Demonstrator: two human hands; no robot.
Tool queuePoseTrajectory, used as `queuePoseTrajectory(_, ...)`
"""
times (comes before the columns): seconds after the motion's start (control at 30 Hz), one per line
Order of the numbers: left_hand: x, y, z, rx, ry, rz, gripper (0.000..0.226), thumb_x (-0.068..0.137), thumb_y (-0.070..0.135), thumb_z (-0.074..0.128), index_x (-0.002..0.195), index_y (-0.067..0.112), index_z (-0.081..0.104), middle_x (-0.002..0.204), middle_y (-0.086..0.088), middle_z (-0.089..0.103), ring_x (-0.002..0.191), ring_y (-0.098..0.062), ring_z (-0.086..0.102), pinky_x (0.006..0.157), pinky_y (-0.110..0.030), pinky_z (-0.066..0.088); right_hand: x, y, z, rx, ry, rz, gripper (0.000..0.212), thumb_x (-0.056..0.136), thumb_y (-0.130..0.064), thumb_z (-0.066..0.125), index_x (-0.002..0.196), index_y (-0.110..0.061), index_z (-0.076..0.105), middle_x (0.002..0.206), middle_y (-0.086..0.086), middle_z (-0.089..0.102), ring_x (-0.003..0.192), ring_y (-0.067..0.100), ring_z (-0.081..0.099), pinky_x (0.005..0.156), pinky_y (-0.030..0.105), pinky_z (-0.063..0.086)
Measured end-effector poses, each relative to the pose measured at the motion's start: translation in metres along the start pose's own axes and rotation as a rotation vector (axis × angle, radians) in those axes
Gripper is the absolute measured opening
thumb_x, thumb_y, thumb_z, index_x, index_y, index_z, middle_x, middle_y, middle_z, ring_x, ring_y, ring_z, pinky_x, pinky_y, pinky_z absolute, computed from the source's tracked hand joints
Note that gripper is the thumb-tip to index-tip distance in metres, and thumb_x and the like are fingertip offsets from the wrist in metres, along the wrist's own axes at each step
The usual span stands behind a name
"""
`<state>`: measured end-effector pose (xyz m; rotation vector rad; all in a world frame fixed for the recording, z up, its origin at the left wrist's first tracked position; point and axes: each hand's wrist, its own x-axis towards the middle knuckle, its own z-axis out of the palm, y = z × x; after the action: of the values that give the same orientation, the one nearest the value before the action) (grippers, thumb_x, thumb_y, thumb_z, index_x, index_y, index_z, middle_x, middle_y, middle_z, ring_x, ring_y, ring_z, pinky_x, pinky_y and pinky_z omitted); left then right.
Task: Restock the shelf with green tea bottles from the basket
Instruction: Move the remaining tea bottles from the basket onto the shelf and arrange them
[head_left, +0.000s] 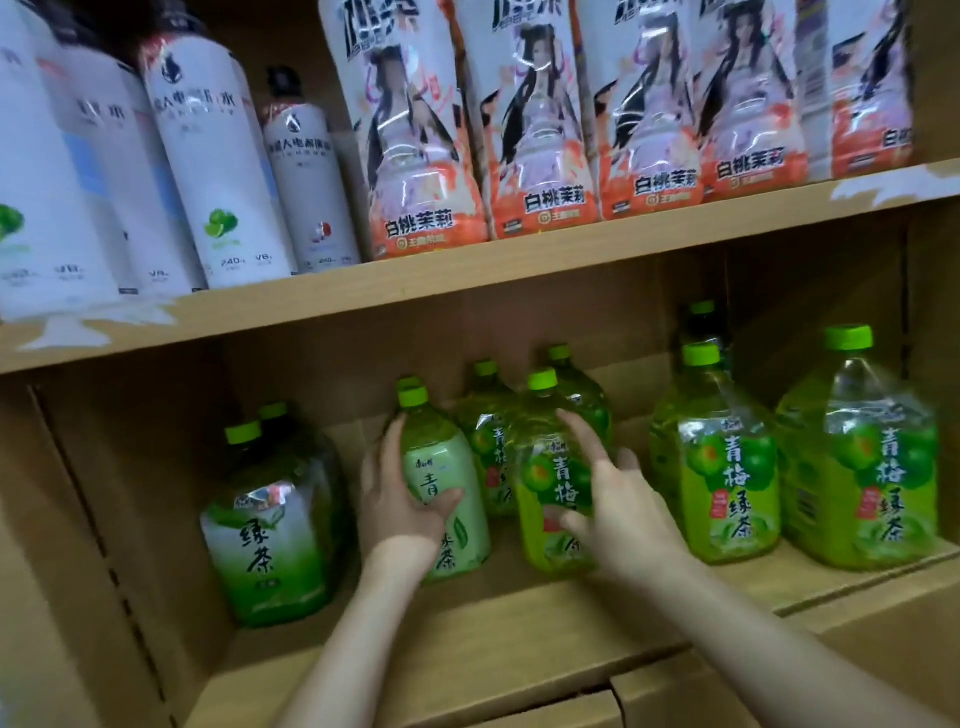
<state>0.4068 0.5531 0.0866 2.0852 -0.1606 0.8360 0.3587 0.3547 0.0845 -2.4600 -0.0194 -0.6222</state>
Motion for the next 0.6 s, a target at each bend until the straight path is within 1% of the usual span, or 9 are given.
queuePoseTrajectory(0.1, -0.007, -0.017, 0.008, -0.096, 0.052, 0.03, 0.089, 0.073, 0.014, 0.079, 0.141, 0.043, 0.03, 0.152, 0.004, 0.028, 0.139, -0.02, 0.03, 0.113, -0.041, 0.03, 0.014, -0.004, 0.011, 0.009, -0.032, -0.01, 0.097, 0.083, -0.039, 0.067, 0.132, -0.065, -0.012, 0.154, 0.02, 0.019, 0.112, 0.033, 0.061, 0.094, 0.043, 0.051)
queuePoseTrajectory(0.2, -0.007, -0.022, 0.011, -0.121, 0.051, 0.054, 0.089, 0.074, 0.011, 0.077, 0.141, 0.044, 0.029, 0.152, 0.005, 0.027, 0.139, -0.017, 0.028, 0.113, -0.04, 0.029, 0.029, -0.005, 0.023, 0.029, -0.068, -0.029, 0.094, 0.084, -0.035, 0.067, 0.132, -0.067, -0.007, 0.152, 0.018, 0.019, 0.12, 0.038, 0.053, 0.096, 0.047, 0.049)
queuePoseTrajectory(0.27, -0.006, -0.024, 0.011, -0.138, 0.028, 0.066, 0.089, 0.076, 0.011, 0.076, 0.142, 0.047, 0.027, 0.153, 0.007, 0.024, 0.14, -0.016, 0.027, 0.113, -0.041, 0.029, 0.036, -0.005, 0.027, 0.049, -0.097, -0.015, 0.097, 0.085, -0.028, 0.068, 0.129, -0.069, -0.007, 0.155, 0.019, 0.016, 0.126, 0.041, 0.048, 0.097, 0.05, 0.048)
queuePoseTrajectory(0.37, -0.007, -0.024, 0.011, -0.134, 0.02, 0.054, 0.09, 0.077, 0.011, 0.075, 0.141, 0.048, 0.025, 0.154, 0.008, 0.022, 0.141, -0.016, 0.025, 0.114, -0.039, 0.027, 0.04, -0.002, 0.022, 0.086, -0.151, -0.047, 0.1, 0.086, -0.02, 0.067, 0.129, -0.07, -0.008, 0.157, 0.016, 0.017, 0.135, 0.038, 0.038, 0.103, 0.049, 0.043)
queuePoseTrajectory(0.43, -0.009, -0.02, 0.011, -0.132, 0.018, 0.04, 0.091, 0.077, 0.011, 0.075, 0.139, 0.051, 0.023, 0.155, 0.007, 0.021, 0.141, -0.016, 0.024, 0.114, -0.037, 0.024, 0.038, 0.0, 0.016, 0.104, -0.22, -0.09, 0.102, 0.088, -0.009, 0.061, 0.13, -0.07, -0.01, 0.158, 0.013, 0.018, 0.139, 0.033, 0.032, 0.106, 0.046, 0.039)
queuePoseTrajectory(0.5, -0.009, -0.019, 0.01, -0.124, 0.024, 0.035, 0.091, 0.076, 0.011, 0.076, 0.139, 0.051, 0.023, 0.155, 0.005, 0.022, 0.141, -0.017, 0.024, 0.115, -0.039, 0.024, 0.03, -0.003, 0.008, 0.111, -0.301, -0.103, 0.109, 0.087, 0.001, 0.055, 0.129, -0.07, -0.016, 0.16, 0.011, 0.009, 0.139, 0.032, 0.032, 0.105, 0.044, 0.042)
queuePoseTrajectory(0.53, -0.009, -0.017, 0.009, -0.113, 0.028, 0.026, 0.091, 0.075, 0.011, 0.077, 0.139, 0.05, 0.024, 0.154, 0.005, 0.023, 0.141, -0.017, 0.025, 0.115, -0.042, 0.025, 0.023, -0.006, 0.003, 0.107, -0.326, -0.104, 0.112, 0.085, 0.003, 0.054, 0.128, -0.069, -0.02, 0.16, 0.01, 0.003, 0.139, 0.031, 0.034, 0.103, 0.043, 0.044)
queuePoseTrajectory(0.57, -0.01, -0.015, 0.008, -0.095, 0.039, 0.012, 0.09, 0.074, 0.012, 0.077, 0.14, 0.048, 0.027, 0.154, 0.004, 0.025, 0.141, -0.019, 0.026, 0.114, -0.044, 0.026, 0.017, -0.008, -0.002, 0.077, -0.321, -0.118, 0.113, 0.085, 0.002, 0.056, 0.129, -0.068, -0.022, 0.16, 0.009, -0.001, 0.134, 0.029, 0.042, 0.098, 0.041, 0.048)
queuePoseTrajectory(0.6, -0.011, -0.012, 0.006, -0.053, 0.057, 0.001, 0.089, 0.073, 0.013, 0.078, 0.14, 0.043, 0.03, 0.153, 0.002, 0.027, 0.14, -0.021, 0.026, 0.114, -0.045, 0.026, 0.01, -0.009, -0.009, 0.021, -0.276, -0.148, 0.11, 0.084, -0.003, 0.057, 0.131, -0.065, -0.022, 0.16, 0.009, -0.001, 0.12, 0.026, 0.056, 0.087, 0.038, 0.053)
